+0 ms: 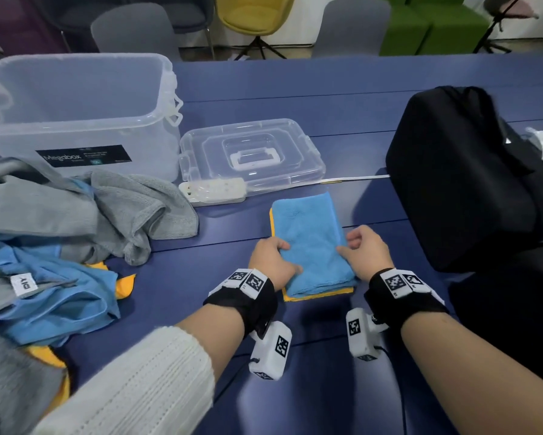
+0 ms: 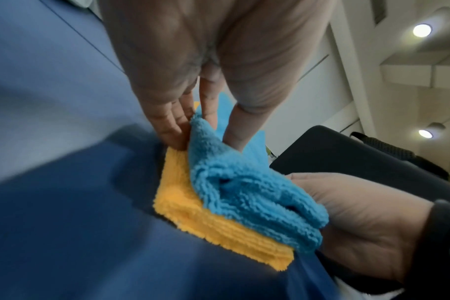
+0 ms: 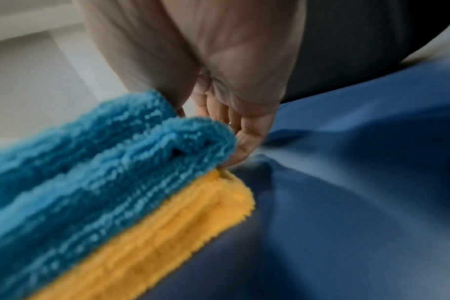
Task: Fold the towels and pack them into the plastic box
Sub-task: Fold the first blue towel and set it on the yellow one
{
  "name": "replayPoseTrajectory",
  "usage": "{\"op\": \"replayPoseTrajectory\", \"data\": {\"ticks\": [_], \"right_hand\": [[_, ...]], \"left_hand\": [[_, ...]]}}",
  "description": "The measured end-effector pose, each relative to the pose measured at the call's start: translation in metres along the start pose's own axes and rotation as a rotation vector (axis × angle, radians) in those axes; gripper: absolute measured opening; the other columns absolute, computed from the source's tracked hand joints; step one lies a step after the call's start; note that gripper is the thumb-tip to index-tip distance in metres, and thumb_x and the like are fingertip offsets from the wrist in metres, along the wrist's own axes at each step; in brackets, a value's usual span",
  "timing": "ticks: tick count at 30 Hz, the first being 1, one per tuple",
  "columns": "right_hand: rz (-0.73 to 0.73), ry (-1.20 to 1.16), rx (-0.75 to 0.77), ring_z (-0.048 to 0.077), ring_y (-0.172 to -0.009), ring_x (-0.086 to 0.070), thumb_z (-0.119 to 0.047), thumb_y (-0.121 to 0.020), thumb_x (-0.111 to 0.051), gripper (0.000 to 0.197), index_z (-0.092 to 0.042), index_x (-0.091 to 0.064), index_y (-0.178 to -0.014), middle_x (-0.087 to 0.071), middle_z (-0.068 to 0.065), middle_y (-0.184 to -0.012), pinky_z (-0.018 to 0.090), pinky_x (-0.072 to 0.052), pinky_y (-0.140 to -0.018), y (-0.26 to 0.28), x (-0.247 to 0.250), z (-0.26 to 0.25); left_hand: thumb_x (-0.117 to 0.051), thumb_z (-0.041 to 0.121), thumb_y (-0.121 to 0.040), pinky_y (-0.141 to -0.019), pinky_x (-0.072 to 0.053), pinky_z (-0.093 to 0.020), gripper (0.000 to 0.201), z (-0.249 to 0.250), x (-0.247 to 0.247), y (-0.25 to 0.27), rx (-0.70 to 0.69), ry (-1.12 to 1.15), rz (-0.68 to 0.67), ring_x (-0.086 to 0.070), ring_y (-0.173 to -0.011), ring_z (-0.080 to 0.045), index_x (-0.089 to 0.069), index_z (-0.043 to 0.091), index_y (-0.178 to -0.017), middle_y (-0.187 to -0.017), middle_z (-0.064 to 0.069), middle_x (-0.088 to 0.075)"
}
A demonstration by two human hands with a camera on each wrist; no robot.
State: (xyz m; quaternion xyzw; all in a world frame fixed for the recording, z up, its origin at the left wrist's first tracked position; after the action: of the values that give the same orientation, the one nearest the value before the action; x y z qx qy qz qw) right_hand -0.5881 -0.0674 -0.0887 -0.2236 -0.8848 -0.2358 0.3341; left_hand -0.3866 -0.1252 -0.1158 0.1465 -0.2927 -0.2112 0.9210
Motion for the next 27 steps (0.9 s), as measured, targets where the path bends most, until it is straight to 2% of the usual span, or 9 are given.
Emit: {"op": "replayPoseTrajectory", "data": {"ticks": [4, 7, 10, 14, 16, 19, 21, 24, 27], "right_hand": [[-0.01, 0.152, -0.004, 0.022, -0.077, -0.054, -0.03, -0.09, -0.06, 0.02, -0.013, -0.05, -0.091, -0.056, 0.001, -0.083, 0.03, -0.038, -0.064, 0.007, -0.005, 0.003], [-0.089, 0.258, -0.067, 0.025, -0.078, -0.054, -0.043, -0.094, -0.048, 0.029, -0.014, -0.046, -0.087, -0.058, 0.006, -0.089, 0.033, -0.044, -0.064, 0.016, -0.013, 0.009], [-0.173, 0.203, -0.128, 0.033, -0.092, -0.058, -0.043, -0.095, -0.043, 0.032, -0.013, -0.045, -0.105, -0.058, 0.012, -0.101, 0.043, -0.055, -0.07, 0.026, -0.027, 0.01], [-0.098, 0.164, -0.104, 0.035, -0.107, -0.055, -0.036, -0.097, -0.048, 0.043, -0.002, -0.044, -0.121, -0.057, 0.02, -0.12, 0.031, -0.036, -0.073, 0.026, -0.019, 0.002], [-0.067, 0.109, -0.115, 0.035, -0.112, -0.054, -0.038, -0.096, -0.05, 0.05, -0.001, -0.043, -0.128, -0.056, 0.019, -0.125, 0.031, -0.037, -0.076, 0.024, -0.012, 0.002], [-0.071, 0.055, -0.136, 0.036, -0.127, -0.045, -0.041, -0.097, -0.047, 0.064, -0.003, -0.027, -0.144, -0.044, 0.02, -0.141, 0.035, -0.038, -0.093, 0.03, -0.007, 0.006], [-0.049, 0.098, -0.132, 0.038, -0.132, -0.037, -0.042, -0.097, -0.046, 0.069, -0.005, -0.019, -0.149, -0.035, 0.021, -0.147, 0.041, -0.033, -0.103, 0.038, -0.006, 0.005], [0.127, 0.303, -0.021, 0.038, -0.127, -0.037, -0.038, -0.093, -0.051, 0.063, -0.012, -0.028, -0.145, -0.036, 0.018, -0.142, 0.05, -0.032, -0.1, 0.056, 0.002, -0.017], [0.285, 0.297, 0.271, 0.036, -0.118, -0.042, -0.022, -0.086, -0.058, 0.05, -0.013, -0.045, -0.134, -0.046, 0.014, -0.131, 0.048, -0.033, -0.094, 0.084, -0.005, -0.061]], "left_hand": [[-0.075, 0.024, -0.076, -0.097, -0.04, -0.027, 0.05, 0.002, 0.003, 0.007, 0.004, -0.149, 0.04, -0.051, -0.113, -0.025, -0.053, 0.019, -0.121, -0.13, -0.006, -0.039], [-0.067, 0.027, -0.082, -0.093, -0.04, -0.025, 0.059, -0.003, -0.001, 0.019, 0.057, -0.12, -0.002, -0.051, -0.106, -0.026, -0.04, 0.025, -0.134, -0.13, -0.009, -0.038], [-0.067, 0.019, -0.081, -0.1, -0.042, -0.028, 0.073, -0.004, -0.011, 0.028, 0.045, -0.013, -0.042, -0.052, -0.119, -0.024, -0.032, 0.021, -0.145, -0.138, -0.009, -0.044], [-0.066, 0.012, -0.083, -0.107, -0.037, -0.029, 0.072, 0.007, -0.01, 0.028, 0.023, 0.02, 0.029, -0.045, -0.131, -0.022, -0.033, 0.015, -0.147, -0.146, -0.006, -0.043], [-0.065, 0.014, -0.084, -0.109, -0.036, -0.029, 0.072, 0.012, -0.011, 0.028, 0.02, 0.011, 0.011, -0.044, -0.132, -0.021, -0.032, 0.015, -0.148, -0.148, -0.005, -0.042], [-0.063, 0.015, -0.087, -0.102, -0.038, -0.025, 0.064, 0.019, -0.007, 0.036, -0.021, -0.079, -0.03, -0.048, -0.128, -0.022, -0.036, 0.012, -0.144, -0.143, -0.005, -0.047], [-0.063, 0.018, -0.087, -0.096, -0.038, -0.024, 0.054, 0.02, 0.003, 0.044, -0.062, -0.147, -0.041, -0.051, -0.124, -0.023, -0.045, 0.011, -0.138, -0.138, -0.005, -0.052], [-0.064, 0.018, -0.086, -0.081, -0.037, -0.019, 0.031, 0.017, 0.034, 0.063, -0.139, -0.202, -0.008, -0.056, -0.113, -0.021, -0.062, 0.014, -0.117, -0.123, -0.003, -0.06], [-0.062, 0.02, -0.087, -0.089, -0.037, -0.022, 0.02, 0.002, 0.083, 0.087, -0.2, -0.23, 0.082, -0.055, -0.111, -0.021, -0.064, 0.018, -0.106, -0.12, -0.003, -0.059]]}}
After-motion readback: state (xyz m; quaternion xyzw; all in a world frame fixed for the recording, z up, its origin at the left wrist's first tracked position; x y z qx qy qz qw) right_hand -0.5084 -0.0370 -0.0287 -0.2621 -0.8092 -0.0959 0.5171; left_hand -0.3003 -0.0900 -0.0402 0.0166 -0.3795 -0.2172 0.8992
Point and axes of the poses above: each hand's wrist, its own y-axis away from the middle knuckle, its own x-axis out of the back of the hand, z = x × y, the point moved 8 cm from there along -y, towards the middle knuckle
